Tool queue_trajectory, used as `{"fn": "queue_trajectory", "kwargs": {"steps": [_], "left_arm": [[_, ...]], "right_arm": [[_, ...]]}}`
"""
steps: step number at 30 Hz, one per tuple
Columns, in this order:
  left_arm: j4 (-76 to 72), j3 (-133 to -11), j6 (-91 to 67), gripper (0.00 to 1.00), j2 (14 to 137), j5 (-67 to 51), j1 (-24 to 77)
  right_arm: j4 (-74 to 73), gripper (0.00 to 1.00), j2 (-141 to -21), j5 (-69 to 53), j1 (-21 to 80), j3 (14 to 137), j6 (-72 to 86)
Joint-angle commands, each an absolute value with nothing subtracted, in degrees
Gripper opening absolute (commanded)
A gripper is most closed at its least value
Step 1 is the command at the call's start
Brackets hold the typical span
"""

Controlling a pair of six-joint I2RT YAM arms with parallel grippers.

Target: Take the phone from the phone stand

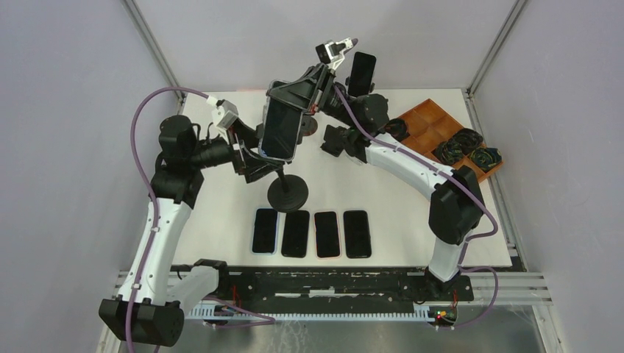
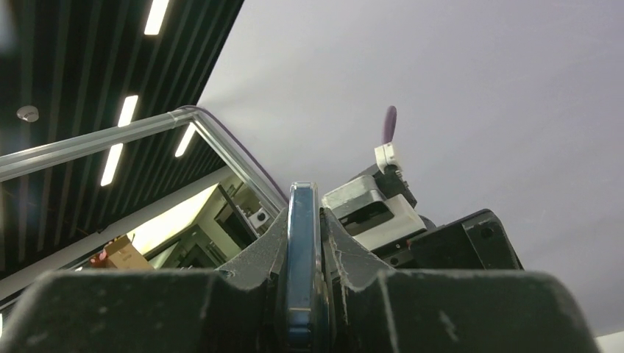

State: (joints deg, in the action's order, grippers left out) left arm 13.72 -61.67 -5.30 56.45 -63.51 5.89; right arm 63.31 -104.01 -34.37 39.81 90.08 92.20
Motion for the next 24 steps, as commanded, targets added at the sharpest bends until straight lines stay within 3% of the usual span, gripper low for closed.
{"fn": "queue_trajectory", "kwargs": {"steps": [1,7,9,15,18,19,20,24], "left_arm": [[12.24,-61.88,-8.31,0.99,56.31,-68.22,6.76],[12.30,-62.83,-7.82,0.95,55.72,-67.82,6.94],[12.47,-63.11,-7.25,0.89,55.90,-67.68,6.95],[13.12,-60.96,-6.76,0.58,55.28,-66.81,6.94],[12.05,-59.99,-8.65,0.34,54.71,-66.23,6.94],[11.50,-59.97,-9.63,0.16,54.65,-66.26,6.97],[10.74,-59.94,-10.87,0.05,54.67,-66.27,6.97],[8.74,-60.46,-15.77,0.02,55.33,-68.67,6.94]], "right_arm": [[66.37,0.00,-103.31,-29.09,41.10,92.52,92.86],[65.43,0.00,-104.49,-29.71,43.14,92.35,92.11],[65.81,0.00,-104.66,-29.78,43.85,91.64,92.13],[66.89,0.00,-102.86,-29.80,44.36,88.01,91.99],[66.97,0.04,-101.49,-30.36,44.35,84.97,91.03],[67.49,0.09,-100.90,-30.65,44.36,82.95,90.83],[68.00,0.13,-100.19,-30.91,44.33,80.96,90.59],[73.01,0.34,-98.48,-31.49,44.38,72.89,91.24]]}}
